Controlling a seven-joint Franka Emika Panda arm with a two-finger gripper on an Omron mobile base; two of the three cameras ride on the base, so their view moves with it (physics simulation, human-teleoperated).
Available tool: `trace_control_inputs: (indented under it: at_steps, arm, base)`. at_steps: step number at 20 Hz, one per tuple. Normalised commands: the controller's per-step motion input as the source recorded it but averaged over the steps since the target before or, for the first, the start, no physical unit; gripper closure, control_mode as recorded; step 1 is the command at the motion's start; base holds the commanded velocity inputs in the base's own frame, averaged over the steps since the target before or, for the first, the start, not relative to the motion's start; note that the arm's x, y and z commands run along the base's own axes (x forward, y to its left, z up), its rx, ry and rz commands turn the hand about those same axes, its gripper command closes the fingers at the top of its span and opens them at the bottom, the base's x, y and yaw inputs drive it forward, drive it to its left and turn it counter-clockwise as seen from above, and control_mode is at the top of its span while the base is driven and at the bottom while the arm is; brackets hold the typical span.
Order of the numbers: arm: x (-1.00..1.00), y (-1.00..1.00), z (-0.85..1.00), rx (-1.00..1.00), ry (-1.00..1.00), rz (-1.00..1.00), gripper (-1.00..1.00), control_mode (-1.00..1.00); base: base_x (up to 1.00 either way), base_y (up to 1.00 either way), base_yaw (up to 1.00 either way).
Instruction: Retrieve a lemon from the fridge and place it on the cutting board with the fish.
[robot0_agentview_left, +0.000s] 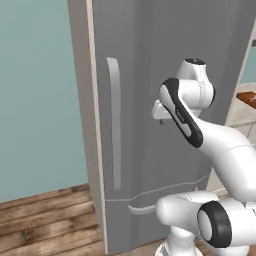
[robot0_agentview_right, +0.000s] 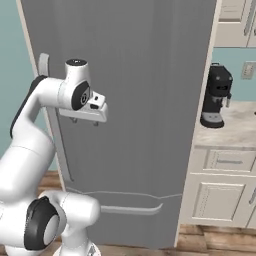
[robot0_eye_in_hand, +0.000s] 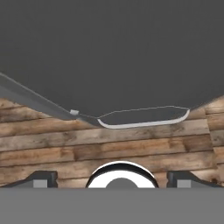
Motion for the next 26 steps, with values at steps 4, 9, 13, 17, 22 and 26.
trace_control_inputs:
  at_steps: [4, 9, 13, 17, 22, 26]
  arm:
    - [0.00, 0.00, 0.00, 0.00, 0.00, 0.00, -1.00, 1.00]
    - [0.00, 0.00, 0.00, 0.00, 0.00, 0.00, -1.00, 1.00]
    - [0.00, 0.00, 0.00, 0.00, 0.00, 0.00, -1.00, 1.00]
    - [0.00, 0.00, 0.00, 0.00, 0.00, 0.00, -1.00, 1.00]
    - [0.00, 0.00, 0.00, 0.00, 0.00, 0.00, -1.00, 1.00]
    - [0.00, 0.00, 0.00, 0.00, 0.00, 0.00, -1.00, 1.00]
  base:
    - [-0.15, 0.63, -0.25]
    - [-0.14, 0.29, -0.26]
    - [0.00, 0.14, -0.15]
    - [0.00, 0.57, -0.38]
    - [0.00, 0.32, -0.41]
    - [0.00, 0.25, -0.25]
